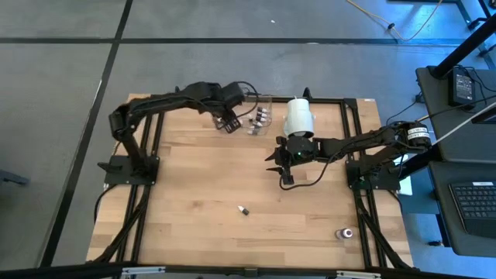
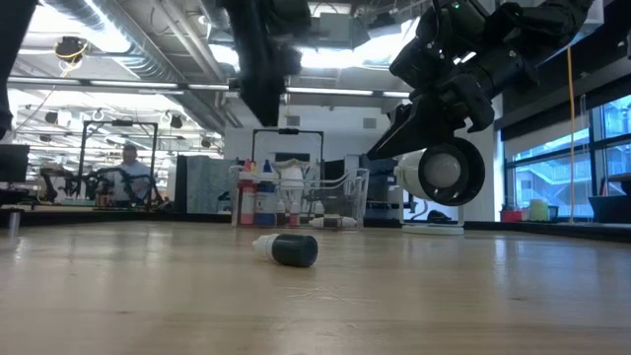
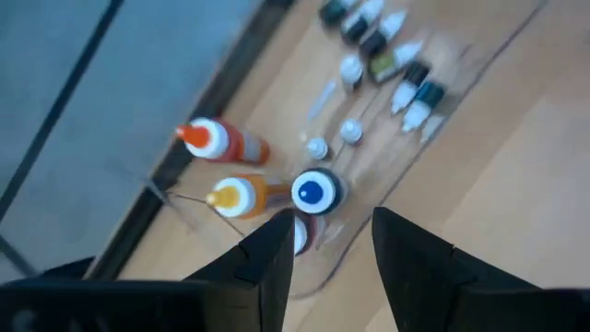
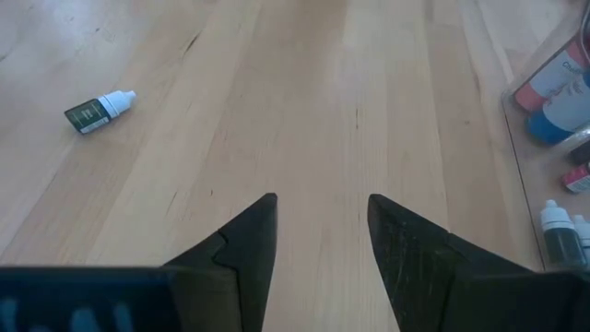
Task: Pick & Place food coloring
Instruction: Put the green food coloring bottle into the transparent bin
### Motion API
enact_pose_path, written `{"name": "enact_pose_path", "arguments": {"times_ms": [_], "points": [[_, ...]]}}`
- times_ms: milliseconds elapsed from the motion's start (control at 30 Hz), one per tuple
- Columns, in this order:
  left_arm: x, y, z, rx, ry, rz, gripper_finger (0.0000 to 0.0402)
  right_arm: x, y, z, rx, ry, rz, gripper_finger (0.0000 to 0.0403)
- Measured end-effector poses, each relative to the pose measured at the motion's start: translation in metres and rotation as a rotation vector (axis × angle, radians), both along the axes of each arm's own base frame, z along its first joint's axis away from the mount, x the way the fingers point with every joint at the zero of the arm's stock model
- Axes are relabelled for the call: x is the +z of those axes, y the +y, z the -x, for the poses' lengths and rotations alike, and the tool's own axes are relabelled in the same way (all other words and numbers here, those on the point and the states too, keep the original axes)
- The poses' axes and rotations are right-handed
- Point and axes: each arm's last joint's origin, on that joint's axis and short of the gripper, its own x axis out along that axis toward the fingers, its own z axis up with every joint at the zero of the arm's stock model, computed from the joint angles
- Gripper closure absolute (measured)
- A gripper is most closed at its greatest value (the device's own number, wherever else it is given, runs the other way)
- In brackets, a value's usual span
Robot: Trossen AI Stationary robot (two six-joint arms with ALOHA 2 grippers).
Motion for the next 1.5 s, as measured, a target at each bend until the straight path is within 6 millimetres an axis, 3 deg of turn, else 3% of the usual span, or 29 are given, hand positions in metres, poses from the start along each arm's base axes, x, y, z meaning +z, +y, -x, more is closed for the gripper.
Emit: {"name": "enact_pose_path", "arguments": {"times_ms": [100, 233, 500, 667, 933, 1133, 1500], "points": [[0.018, -0.017, 0.008, -0.053, -0.074, 0.008, 0.0259, 0.0, 0.0, 0.0, 0.005, 0.0, 0.007, 0.023], [0.016, -0.058, 0.005, -0.246, -0.166, 0.042, 0.0259, 0.0, 0.0, 0.0, 0.021, 0.002, 0.028, 0.023], [-0.036, -0.158, -0.01, -0.774, -0.356, 0.1, 0.0259, -0.001, 0.0, 0.001, 0.02, 0.008, 0.027, 0.023], [-0.073, -0.205, -0.015, -0.948, -0.494, 0.108, 0.0259, -0.001, 0.0, 0.001, 0.02, 0.007, 0.026, 0.023], [-0.112, -0.234, -0.016, -1.047, -0.476, 0.123, 0.0259, -0.001, 0.0, 0.0, 0.017, 0.004, 0.023, 0.023], [-0.14, -0.242, -0.024, -1.063, -0.437, 0.174, 0.0259, -0.001, 0.0, 0.0, 0.016, 0.004, 0.021, 0.023], [-0.17, -0.248, -0.031, -1.089, -0.394, 0.226, 0.0259, -0.001, 0.0, 0.0, 0.016, 0.004, 0.021, 0.023]]}}
